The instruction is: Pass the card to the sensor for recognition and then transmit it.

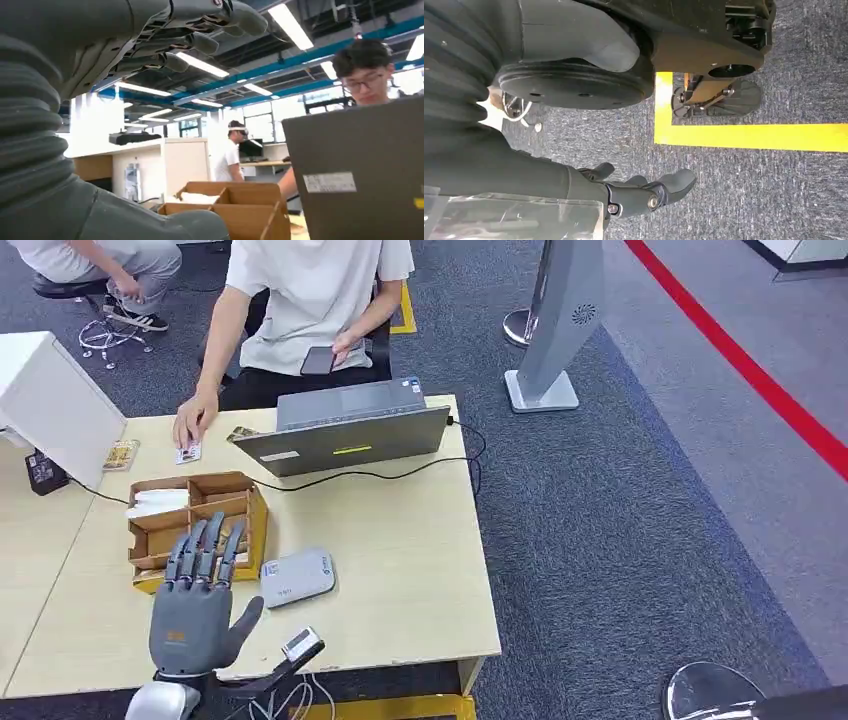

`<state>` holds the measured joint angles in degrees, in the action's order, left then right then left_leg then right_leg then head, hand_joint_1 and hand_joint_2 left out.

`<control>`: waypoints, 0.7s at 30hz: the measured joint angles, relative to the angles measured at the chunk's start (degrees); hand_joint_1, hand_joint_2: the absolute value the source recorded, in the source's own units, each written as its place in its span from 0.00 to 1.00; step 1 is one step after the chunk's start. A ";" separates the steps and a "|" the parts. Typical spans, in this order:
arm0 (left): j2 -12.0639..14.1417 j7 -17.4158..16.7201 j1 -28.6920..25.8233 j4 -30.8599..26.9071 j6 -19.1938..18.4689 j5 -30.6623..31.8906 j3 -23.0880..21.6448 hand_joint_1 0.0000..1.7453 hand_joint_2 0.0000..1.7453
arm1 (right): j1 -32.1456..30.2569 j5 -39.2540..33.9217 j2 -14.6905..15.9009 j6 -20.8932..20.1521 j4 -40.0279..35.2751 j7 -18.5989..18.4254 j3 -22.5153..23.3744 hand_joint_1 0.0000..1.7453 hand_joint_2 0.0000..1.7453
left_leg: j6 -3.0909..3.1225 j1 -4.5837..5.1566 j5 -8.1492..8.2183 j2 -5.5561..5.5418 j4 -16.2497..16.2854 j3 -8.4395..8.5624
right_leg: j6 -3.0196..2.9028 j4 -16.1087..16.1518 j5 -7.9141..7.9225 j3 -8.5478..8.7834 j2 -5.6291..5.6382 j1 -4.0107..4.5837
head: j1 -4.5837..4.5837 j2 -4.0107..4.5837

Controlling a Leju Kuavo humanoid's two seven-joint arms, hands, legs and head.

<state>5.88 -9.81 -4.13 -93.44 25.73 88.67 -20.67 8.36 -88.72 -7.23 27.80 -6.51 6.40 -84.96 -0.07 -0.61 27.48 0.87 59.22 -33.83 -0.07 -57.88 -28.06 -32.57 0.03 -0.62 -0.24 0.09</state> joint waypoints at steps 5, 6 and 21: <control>-1.29 3.34 -0.09 4.03 1.49 -1.07 7.44 0.00 1.00 | 0.03 0.20 0.00 -0.04 0.09 -0.37 0.00 0.00 1.00 | -0.01 -0.01 -0.02 0.00 0.00 0.04 | 0.00 -0.01 0.02 0.03 -0.01 0.00 | -0.02 0.00; -1.53 3.84 0.24 5.76 2.29 -1.42 9.49 0.00 1.00 | 0.05 0.33 0.00 -0.06 0.09 -0.50 0.00 0.00 1.00 | -0.03 -0.02 -0.03 0.00 0.00 0.05 | 0.00 -0.01 0.03 0.03 0.00 0.01 | -0.02 0.00; -3.17 6.84 3.65 20.98 9.33 -2.14 23.67 0.00 1.00 | 0.39 1.68 0.00 -0.20 0.15 -1.38 -1.75 0.00 1.00 | -0.01 -0.02 -0.04 -0.02 0.01 0.02 | -0.01 0.00 0.03 0.04 -0.01 0.02 | 0.00 0.00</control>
<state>2.71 -2.97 -0.48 -72.46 35.06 86.53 2.99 8.75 -87.04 -7.23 27.61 -6.36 5.03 -86.70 -0.08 -0.63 27.43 0.85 59.22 -33.80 -0.08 -57.88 -28.03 -32.54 0.02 -0.60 -0.24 0.09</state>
